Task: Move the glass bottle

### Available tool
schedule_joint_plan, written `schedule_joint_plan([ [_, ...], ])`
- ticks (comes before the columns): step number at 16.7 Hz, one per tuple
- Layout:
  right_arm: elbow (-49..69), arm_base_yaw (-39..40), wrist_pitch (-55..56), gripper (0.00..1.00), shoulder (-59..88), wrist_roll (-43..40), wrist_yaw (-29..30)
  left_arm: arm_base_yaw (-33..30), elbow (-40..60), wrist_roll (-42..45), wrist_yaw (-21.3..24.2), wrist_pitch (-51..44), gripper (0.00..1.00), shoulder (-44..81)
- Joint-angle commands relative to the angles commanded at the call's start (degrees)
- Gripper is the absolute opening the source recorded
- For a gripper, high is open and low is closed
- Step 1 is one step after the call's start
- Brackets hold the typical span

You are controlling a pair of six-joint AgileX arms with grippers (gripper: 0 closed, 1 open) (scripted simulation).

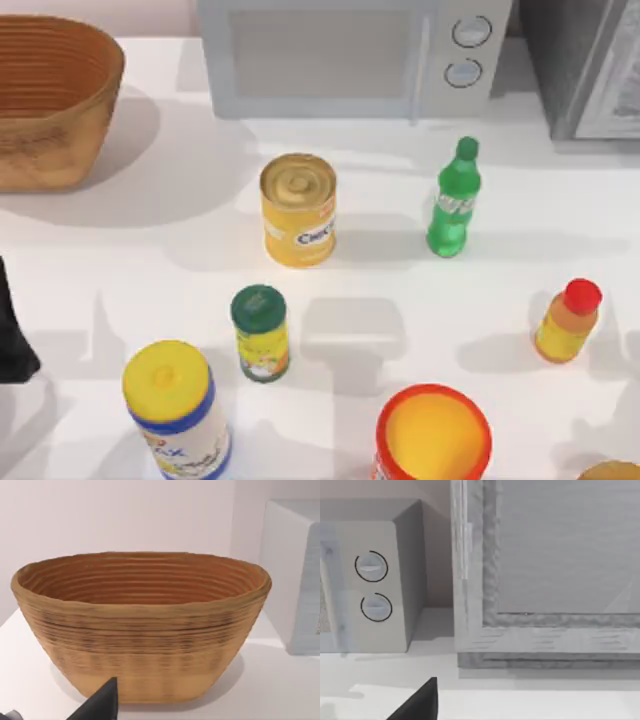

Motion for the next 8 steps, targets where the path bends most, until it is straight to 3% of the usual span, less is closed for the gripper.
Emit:
schedule_joint_plan([
  [4,0.0,0.0,0.0,1.0,0.0,0.0,0.0,-1.0,0.6,0.3,0.0,0.4,1.0,1.8],
  [8,0.0,0.0,0.0,1.0,0.0,0.0,0.0,-5.9,4.1,1.4,-0.2,2.8,1.0,12.6],
])
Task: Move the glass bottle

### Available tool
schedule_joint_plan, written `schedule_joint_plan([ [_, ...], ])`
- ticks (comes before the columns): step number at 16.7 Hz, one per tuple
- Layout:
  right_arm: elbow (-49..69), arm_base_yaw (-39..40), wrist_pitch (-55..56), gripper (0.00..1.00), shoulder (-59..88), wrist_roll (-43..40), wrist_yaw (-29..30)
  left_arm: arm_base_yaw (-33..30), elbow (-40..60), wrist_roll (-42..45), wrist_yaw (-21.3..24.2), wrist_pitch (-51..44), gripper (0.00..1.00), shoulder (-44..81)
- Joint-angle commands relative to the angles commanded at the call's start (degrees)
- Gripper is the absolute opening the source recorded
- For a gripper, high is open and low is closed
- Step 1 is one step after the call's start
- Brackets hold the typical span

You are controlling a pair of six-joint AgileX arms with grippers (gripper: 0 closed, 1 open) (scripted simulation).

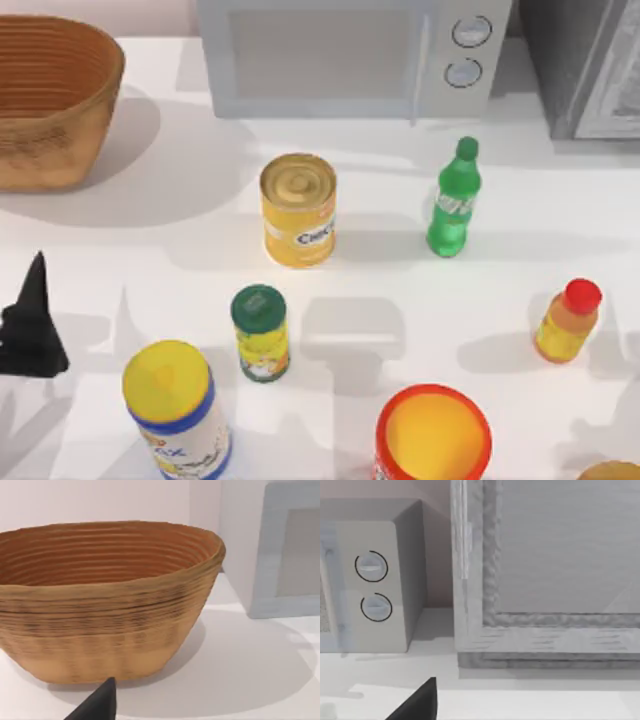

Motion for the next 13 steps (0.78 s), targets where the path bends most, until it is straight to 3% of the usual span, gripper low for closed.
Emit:
schedule_joint_plan([
  [13,0.0,0.0,0.0,1.0,0.0,0.0,0.0,-29.6,33.4,0.4,2.8,26.7,1.0,74.7],
])
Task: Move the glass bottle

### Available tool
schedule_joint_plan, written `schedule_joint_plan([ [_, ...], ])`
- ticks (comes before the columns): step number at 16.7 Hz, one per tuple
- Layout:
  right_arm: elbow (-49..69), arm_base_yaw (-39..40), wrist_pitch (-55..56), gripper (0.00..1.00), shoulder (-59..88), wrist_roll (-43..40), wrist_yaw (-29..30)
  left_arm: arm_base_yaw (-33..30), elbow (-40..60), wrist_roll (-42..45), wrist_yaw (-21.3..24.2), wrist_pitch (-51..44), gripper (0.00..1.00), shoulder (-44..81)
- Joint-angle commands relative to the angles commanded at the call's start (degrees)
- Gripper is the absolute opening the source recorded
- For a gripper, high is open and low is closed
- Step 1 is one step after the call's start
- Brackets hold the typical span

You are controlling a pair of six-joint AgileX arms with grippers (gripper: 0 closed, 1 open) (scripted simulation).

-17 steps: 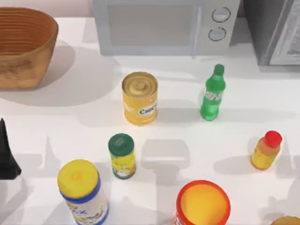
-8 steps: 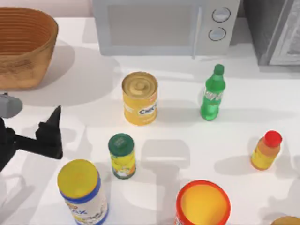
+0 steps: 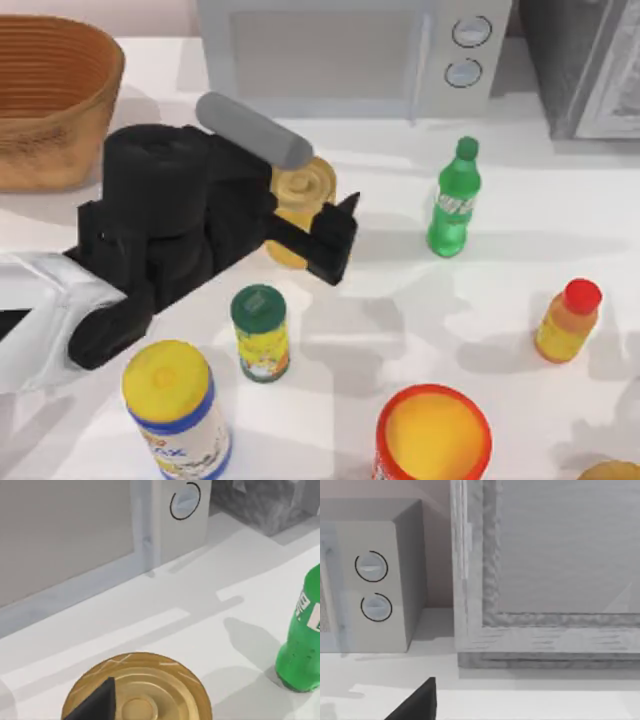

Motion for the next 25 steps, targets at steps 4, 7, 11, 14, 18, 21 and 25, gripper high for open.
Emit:
schedule_joint_plan([
  [4,0.0,0.0,0.0,1.0,0.0,0.0,0.0,-6.4,8.2,0.1,0.6,6.8,1.0,15.8],
  [7,0.0,0.0,0.0,1.0,0.0,0.0,0.0,-8.2,10.5,0.1,0.5,9.0,1.0,21.6],
  [11,0.0,0.0,0.0,1.0,0.0,0.0,0.0,-8.3,10.7,0.1,0.4,9.3,1.0,22.6],
  [14,0.0,0.0,0.0,1.0,0.0,0.0,0.0,-8.1,10.4,0.1,0.4,9.1,1.0,22.4],
  [18,0.0,0.0,0.0,1.0,0.0,0.0,0.0,-9.1,13.0,-0.2,-0.2,8.2,1.0,23.4],
  [21,0.0,0.0,0.0,1.0,0.0,0.0,0.0,-9.9,18.6,-0.4,-0.8,7.3,1.0,28.1],
  [25,0.0,0.0,0.0,1.0,0.0,0.0,0.0,-9.9,28.4,-0.4,-0.6,6.5,1.0,37.3],
])
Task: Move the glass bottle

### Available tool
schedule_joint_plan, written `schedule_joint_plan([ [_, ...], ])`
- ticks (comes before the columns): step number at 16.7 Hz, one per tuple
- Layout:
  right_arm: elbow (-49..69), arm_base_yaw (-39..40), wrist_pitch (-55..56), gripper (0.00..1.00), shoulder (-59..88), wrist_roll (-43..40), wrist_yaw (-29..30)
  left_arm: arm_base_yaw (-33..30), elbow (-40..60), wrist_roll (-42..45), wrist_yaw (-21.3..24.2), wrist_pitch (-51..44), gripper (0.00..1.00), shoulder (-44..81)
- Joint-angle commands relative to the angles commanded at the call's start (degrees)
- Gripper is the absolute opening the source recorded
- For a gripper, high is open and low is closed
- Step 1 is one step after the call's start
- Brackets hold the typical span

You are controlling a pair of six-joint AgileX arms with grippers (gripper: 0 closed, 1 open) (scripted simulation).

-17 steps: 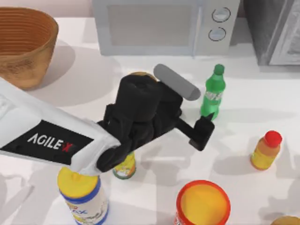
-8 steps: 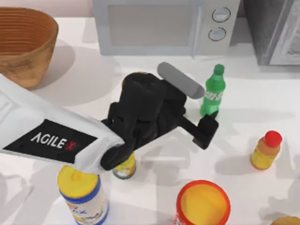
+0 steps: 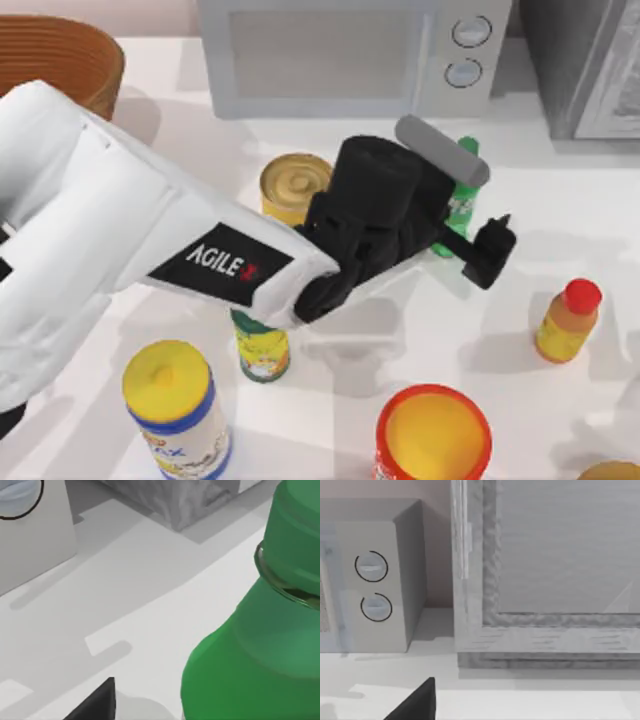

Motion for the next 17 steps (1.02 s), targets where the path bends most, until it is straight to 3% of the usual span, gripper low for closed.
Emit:
schedule_joint_plan([
  [3,0.0,0.0,0.0,1.0,0.0,0.0,0.0,0.7,5.3,0.2,0.5,-0.2,1.0,5.3],
  [8,0.0,0.0,0.0,1.0,0.0,0.0,0.0,0.8,6.1,0.2,0.6,-0.2,1.0,6.1],
  [17,0.0,0.0,0.0,1.0,0.0,0.0,0.0,0.8,6.1,0.2,0.6,-0.2,0.32,6.1],
])
